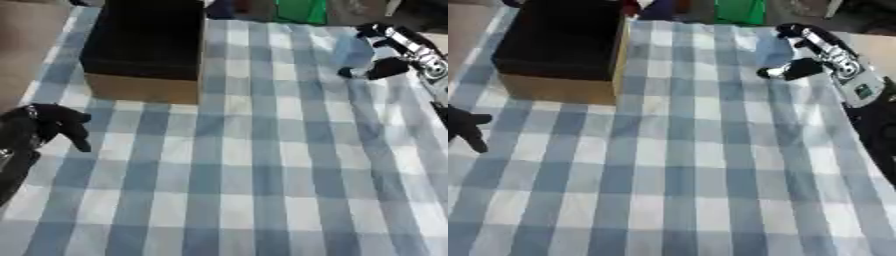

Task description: Pick up objects on the table and place them in the box.

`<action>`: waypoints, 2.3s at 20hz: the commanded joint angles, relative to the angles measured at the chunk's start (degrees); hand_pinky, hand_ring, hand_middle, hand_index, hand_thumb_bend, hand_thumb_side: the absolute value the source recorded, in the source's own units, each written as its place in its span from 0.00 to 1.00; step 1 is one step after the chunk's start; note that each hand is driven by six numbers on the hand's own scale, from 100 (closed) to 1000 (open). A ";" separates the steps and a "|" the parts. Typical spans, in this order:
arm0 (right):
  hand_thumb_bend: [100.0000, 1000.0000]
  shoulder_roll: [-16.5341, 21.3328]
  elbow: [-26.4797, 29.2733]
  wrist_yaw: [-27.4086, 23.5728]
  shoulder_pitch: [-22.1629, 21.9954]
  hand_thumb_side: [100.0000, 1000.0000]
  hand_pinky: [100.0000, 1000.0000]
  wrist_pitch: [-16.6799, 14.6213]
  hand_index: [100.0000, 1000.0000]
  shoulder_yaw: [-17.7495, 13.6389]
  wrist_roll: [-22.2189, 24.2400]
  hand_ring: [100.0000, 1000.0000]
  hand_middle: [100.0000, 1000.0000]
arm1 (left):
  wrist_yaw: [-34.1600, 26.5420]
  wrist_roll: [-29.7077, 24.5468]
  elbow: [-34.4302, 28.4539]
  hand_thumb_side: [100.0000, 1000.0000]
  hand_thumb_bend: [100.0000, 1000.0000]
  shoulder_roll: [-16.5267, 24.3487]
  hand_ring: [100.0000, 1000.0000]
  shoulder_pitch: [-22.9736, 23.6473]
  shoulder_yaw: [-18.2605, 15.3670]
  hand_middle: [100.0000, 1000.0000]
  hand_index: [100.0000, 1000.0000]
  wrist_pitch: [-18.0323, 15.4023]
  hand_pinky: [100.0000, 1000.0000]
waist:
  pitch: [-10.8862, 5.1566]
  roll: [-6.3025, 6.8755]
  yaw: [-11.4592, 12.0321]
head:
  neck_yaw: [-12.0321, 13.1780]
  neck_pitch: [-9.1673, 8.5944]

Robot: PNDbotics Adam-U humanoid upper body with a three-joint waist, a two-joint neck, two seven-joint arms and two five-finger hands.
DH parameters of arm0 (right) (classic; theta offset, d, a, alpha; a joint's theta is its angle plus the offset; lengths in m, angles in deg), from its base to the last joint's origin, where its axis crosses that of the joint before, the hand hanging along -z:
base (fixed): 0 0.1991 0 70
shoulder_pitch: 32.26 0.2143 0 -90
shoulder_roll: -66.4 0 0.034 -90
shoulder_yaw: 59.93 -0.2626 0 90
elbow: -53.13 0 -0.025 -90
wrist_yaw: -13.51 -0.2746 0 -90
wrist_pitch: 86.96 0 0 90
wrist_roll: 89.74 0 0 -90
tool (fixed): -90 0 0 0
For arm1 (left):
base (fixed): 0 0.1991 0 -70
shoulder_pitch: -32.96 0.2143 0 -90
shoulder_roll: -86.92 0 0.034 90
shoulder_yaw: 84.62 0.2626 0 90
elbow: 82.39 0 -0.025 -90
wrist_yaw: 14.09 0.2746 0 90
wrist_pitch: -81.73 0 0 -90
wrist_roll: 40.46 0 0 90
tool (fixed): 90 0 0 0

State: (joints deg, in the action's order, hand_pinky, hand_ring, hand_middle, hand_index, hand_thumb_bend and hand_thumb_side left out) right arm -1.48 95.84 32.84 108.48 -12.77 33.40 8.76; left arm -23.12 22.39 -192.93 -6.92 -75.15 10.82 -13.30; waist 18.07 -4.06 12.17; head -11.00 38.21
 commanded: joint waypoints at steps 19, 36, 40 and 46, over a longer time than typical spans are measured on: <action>0.55 3.59 1.01 -1.79 0.45 0.18 0.87 0.00 0.94 -0.53 -0.81 0.98 0.84 | 0.81 -0.06 -1.70 0.87 0.08 1.20 0.48 0.25 0.27 0.50 0.72 -1.12 0.88 | -0.18 1.40 0.78 | -0.14 -0.52; 0.39 3.42 0.37 0.54 0.09 0.00 0.75 1.18 0.81 -0.43 -2.06 0.88 0.61 | 1.55 -0.22 -1.82 0.88 0.08 0.79 0.48 0.38 0.49 0.50 0.72 -1.62 0.88 | 0.91 2.70 -0.20 | -0.19 -0.68; 0.35 3.11 0.75 0.68 0.01 0.00 0.65 1.15 0.64 -0.58 -4.04 0.80 0.41 | 1.50 -0.27 -1.65 0.88 0.08 0.70 0.48 0.29 0.54 0.50 0.72 -1.36 0.88 | 0.73 2.38 -0.63 | -0.18 -0.71; 0.12 2.85 1.53 -0.93 -0.07 0.00 0.59 0.59 0.42 -0.57 -7.30 0.75 0.18 | 1.25 -0.34 -1.44 0.87 0.09 0.67 0.48 0.11 0.60 0.50 0.72 -0.96 0.88 | 0.16 1.74 -1.08 | -0.14 -0.65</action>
State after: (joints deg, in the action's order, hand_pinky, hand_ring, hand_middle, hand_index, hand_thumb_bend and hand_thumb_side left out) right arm -0.07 96.21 32.44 107.64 -12.08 33.26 2.33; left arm -21.69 22.06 -193.60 -6.92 -74.48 11.48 -14.41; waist 19.71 -2.36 11.23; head -11.17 38.16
